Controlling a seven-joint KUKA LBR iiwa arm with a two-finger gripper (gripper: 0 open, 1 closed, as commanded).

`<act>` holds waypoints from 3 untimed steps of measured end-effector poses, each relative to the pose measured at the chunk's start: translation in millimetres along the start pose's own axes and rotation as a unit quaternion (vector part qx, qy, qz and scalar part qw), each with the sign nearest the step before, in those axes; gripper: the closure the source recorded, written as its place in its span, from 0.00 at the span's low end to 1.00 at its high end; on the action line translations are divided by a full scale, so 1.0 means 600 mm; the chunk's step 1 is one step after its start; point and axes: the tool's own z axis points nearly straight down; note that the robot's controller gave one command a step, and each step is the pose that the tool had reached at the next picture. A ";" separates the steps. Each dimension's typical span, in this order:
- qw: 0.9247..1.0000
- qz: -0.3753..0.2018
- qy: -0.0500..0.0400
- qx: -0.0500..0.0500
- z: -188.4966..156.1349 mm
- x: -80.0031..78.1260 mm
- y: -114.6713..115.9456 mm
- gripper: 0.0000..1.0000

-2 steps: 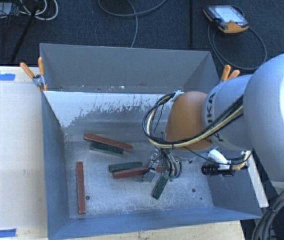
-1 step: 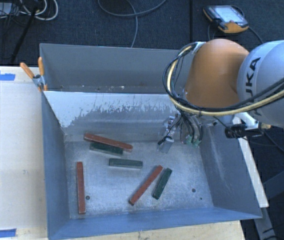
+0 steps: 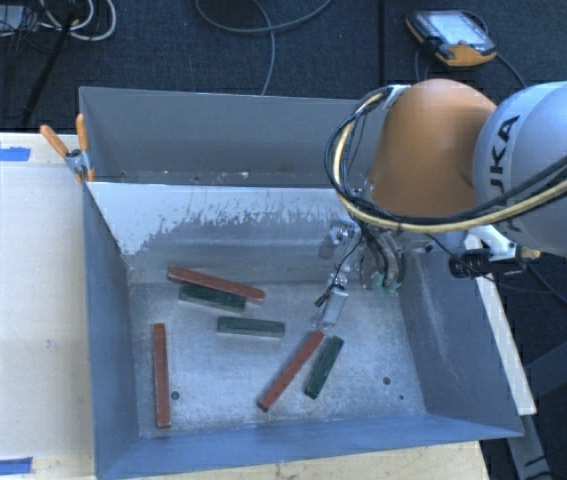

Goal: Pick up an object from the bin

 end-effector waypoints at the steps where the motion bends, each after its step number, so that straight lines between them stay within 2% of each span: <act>1: 1.000 0.000 0.000 0.000 0.000 0.000 0.000 0.00; 2: 1.000 0.019 -0.001 0.000 0.089 0.044 -0.030 0.00; 3: 0.999 0.032 0.003 0.001 0.138 0.099 -0.082 0.00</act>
Offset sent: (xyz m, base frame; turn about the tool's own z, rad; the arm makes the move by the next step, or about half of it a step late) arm -0.0588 -0.0189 -0.1023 0.0760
